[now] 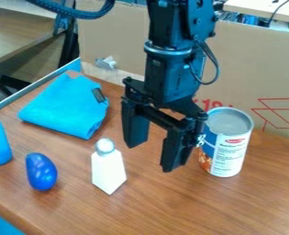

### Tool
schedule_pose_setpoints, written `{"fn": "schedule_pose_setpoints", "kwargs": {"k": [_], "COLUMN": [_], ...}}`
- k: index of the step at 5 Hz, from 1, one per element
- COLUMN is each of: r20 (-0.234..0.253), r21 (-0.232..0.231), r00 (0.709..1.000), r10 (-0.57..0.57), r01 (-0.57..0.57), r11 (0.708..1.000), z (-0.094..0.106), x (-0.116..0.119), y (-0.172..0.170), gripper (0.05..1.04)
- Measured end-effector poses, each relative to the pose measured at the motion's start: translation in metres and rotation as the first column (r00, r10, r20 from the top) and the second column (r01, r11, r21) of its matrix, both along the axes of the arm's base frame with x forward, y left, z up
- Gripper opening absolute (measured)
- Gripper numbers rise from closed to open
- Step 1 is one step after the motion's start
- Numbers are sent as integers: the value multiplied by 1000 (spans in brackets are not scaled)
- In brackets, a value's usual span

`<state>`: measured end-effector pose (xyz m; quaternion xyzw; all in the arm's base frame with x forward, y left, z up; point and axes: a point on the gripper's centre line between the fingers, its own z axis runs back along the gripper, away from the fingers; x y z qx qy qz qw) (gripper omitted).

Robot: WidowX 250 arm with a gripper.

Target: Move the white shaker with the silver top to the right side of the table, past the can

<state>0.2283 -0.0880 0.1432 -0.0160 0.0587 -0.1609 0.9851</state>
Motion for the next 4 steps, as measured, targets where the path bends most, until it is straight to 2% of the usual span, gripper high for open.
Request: {"fn": "schedule_pose_setpoints", "kwargs": {"k": [1, 2, 3, 4], "r20": [-18, 0, 43, 48], "r21": [8, 28, 81, 119], "r00": [1000, 999, 998, 996], "r10": [1, 33, 42, 73], "r01": [-1, -33, -46, -79], "r11": [1000, 999, 996, 990], "z": [-5, 2, 15, 14], "x": [-1, 3, 6, 11], "y": [1, 21, 40, 62], "gripper": [1001, 1001, 1001, 1001]}}
